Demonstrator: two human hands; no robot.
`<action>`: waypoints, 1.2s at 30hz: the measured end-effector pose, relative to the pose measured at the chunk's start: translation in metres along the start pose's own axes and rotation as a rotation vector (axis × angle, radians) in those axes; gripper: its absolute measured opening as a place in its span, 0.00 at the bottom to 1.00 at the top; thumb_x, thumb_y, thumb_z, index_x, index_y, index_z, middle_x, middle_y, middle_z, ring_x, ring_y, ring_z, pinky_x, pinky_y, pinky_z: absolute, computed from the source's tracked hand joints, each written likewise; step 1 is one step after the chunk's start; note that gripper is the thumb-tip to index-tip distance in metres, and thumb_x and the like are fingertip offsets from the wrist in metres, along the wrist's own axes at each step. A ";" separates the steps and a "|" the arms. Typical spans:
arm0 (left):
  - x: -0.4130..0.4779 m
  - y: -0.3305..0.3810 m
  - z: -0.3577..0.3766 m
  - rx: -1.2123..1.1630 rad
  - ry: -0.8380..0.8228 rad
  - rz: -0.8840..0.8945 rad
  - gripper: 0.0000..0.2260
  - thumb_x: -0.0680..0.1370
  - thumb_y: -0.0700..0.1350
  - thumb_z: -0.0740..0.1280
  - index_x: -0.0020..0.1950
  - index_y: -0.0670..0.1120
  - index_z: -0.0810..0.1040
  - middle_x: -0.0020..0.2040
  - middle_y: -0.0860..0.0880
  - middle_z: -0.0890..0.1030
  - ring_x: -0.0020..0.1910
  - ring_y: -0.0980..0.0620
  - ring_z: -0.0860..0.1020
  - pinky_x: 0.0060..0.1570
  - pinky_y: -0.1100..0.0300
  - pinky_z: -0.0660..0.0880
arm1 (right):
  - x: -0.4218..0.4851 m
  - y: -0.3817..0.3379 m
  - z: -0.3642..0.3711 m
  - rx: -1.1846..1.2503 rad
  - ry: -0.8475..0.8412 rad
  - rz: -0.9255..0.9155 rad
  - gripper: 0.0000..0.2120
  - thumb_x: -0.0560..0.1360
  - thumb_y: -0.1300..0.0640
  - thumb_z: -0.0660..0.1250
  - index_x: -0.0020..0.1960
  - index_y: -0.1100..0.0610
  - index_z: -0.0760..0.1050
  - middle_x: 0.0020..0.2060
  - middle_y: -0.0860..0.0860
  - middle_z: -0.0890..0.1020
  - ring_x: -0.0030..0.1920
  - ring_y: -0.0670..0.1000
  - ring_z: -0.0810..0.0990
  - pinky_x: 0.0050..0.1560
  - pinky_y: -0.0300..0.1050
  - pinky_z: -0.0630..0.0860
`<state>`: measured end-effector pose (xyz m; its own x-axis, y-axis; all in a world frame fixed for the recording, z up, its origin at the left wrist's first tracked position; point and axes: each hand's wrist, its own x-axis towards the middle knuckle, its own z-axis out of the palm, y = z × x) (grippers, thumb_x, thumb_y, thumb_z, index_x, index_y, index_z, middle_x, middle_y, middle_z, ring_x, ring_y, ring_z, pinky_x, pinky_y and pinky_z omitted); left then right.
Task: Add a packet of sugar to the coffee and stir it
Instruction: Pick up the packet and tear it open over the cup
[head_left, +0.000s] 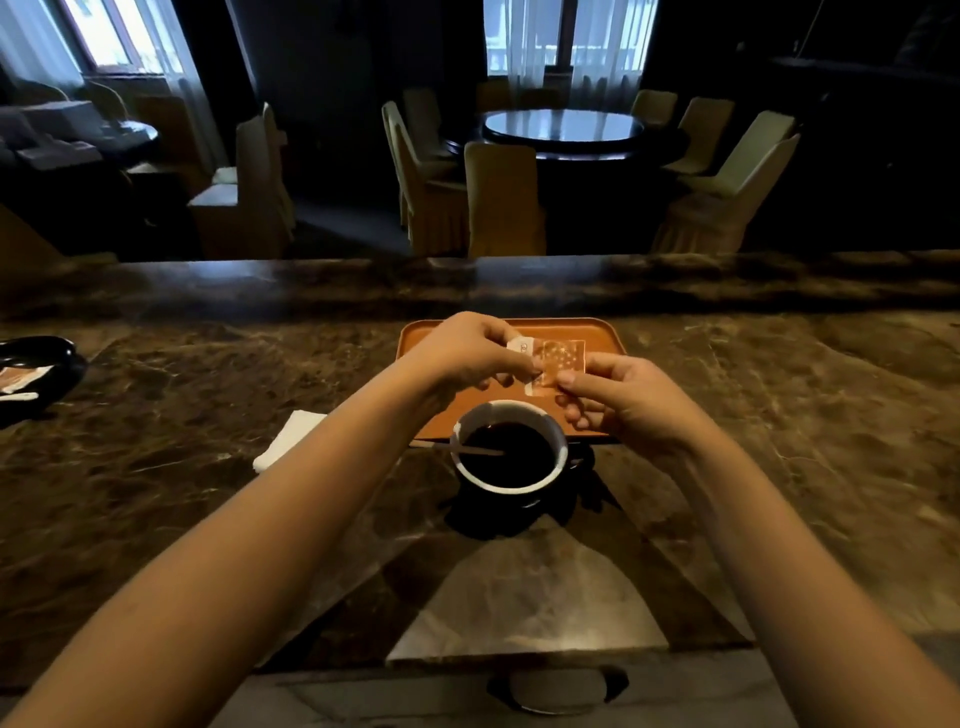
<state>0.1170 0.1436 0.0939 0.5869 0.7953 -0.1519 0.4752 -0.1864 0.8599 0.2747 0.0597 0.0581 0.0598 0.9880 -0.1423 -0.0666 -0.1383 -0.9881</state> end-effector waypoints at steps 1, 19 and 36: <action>0.002 -0.001 0.000 0.004 -0.004 -0.009 0.02 0.70 0.41 0.71 0.40 0.44 0.79 0.36 0.50 0.80 0.33 0.58 0.75 0.34 0.65 0.70 | 0.006 0.001 -0.003 -0.013 0.001 0.012 0.05 0.73 0.61 0.66 0.47 0.62 0.79 0.32 0.52 0.81 0.29 0.46 0.78 0.32 0.35 0.76; 0.012 -0.016 0.003 0.163 0.030 -0.143 0.07 0.72 0.44 0.70 0.33 0.46 0.79 0.34 0.53 0.79 0.34 0.59 0.74 0.36 0.65 0.66 | 0.061 0.015 -0.020 -0.305 -0.190 -0.006 0.08 0.71 0.58 0.69 0.42 0.63 0.80 0.29 0.51 0.80 0.28 0.45 0.74 0.28 0.32 0.72; 0.017 -0.028 0.009 0.181 0.034 -0.184 0.08 0.70 0.45 0.71 0.44 0.41 0.83 0.47 0.43 0.84 0.49 0.49 0.80 0.45 0.63 0.72 | 0.068 0.020 -0.022 -0.326 -0.264 -0.058 0.07 0.71 0.57 0.69 0.41 0.61 0.80 0.31 0.51 0.80 0.30 0.46 0.75 0.31 0.34 0.72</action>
<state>0.1201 0.1569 0.0628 0.4588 0.8438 -0.2785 0.6831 -0.1345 0.7178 0.2991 0.1229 0.0277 -0.2057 0.9727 -0.1077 0.2500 -0.0542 -0.9667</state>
